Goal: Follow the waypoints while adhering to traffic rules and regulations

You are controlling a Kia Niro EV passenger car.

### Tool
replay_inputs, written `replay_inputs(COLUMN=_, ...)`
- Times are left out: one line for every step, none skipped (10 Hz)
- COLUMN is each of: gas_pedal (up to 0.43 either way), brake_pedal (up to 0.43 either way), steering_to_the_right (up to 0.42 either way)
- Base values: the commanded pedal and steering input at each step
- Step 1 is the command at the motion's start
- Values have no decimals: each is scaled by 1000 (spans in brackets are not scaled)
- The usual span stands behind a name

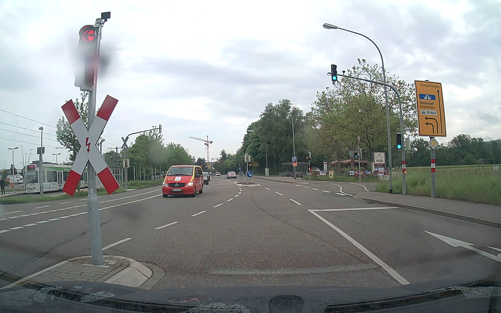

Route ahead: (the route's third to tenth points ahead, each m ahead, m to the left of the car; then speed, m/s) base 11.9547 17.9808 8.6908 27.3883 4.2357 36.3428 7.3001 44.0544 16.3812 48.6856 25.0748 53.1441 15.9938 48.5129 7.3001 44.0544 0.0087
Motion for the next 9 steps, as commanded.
replay_inputs(gas_pedal=0, brake_pedal=195, steering_to_the_right=6)
replay_inputs(gas_pedal=0, brake_pedal=195, steering_to_the_right=6)
replay_inputs(gas_pedal=0, brake_pedal=195, steering_to_the_right=6)
replay_inputs(gas_pedal=0, brake_pedal=195, steering_to_the_right=6)
replay_inputs(gas_pedal=0, brake_pedal=195, steering_to_the_right=6)
replay_inputs(gas_pedal=0, brake_pedal=195, steering_to_the_right=6)
replay_inputs(gas_pedal=0, brake_pedal=189, steering_to_the_right=6)
replay_inputs(gas_pedal=0, brake_pedal=189, steering_to_the_right=6)
replay_inputs(gas_pedal=0, brake_pedal=195, steering_to_the_right=6)
